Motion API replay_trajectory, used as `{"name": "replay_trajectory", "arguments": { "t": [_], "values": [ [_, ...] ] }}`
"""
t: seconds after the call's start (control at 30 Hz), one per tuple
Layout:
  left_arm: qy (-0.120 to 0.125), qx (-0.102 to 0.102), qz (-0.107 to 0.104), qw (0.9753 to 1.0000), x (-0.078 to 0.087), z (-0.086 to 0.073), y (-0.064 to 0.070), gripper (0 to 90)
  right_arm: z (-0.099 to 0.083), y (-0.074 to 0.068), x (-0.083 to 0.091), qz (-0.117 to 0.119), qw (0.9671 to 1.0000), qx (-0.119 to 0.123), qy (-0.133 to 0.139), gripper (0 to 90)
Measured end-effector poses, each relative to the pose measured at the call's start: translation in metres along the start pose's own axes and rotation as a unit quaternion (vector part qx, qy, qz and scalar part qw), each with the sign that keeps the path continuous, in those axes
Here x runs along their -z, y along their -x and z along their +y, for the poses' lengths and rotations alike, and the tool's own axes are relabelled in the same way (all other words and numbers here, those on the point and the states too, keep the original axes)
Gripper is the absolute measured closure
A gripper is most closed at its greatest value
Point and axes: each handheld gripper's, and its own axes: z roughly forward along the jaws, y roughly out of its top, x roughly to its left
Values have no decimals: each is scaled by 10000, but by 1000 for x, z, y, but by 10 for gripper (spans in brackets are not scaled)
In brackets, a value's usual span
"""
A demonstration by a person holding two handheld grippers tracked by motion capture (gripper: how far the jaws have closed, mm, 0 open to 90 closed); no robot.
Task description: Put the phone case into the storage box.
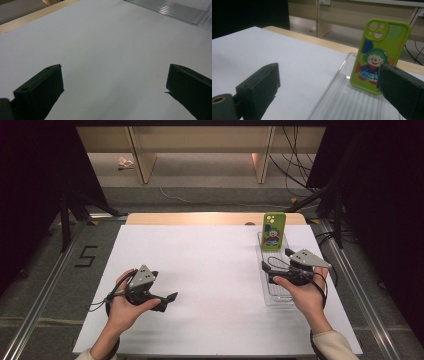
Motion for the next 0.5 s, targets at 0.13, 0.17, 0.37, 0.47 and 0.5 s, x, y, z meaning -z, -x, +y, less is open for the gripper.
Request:
{"name": "replay_trajectory", "arguments": {
  "t": [0.13,0.17,0.37,0.47,0.5],
  "values": [
    [-2,-2,3,10000,0,0,0,8,-3,-4,5,77,10000,56,-19,59],
    [0,-2,-2,10000,0,0,0,8,-4,-4,6,91,9999,63,-20,60],
    [-12,-4,2,10000,0,0,0,7,-10,-8,12,146,9998,95,-47,57],
    [-11,-1,2,10000,0,0,0,8,-11,-10,15,178,9998,87,-46,57],
    [-15,-2,2,10000,0,0,0,8,-12,-10,16,177,9998,121,-52,57]
  ]
}}
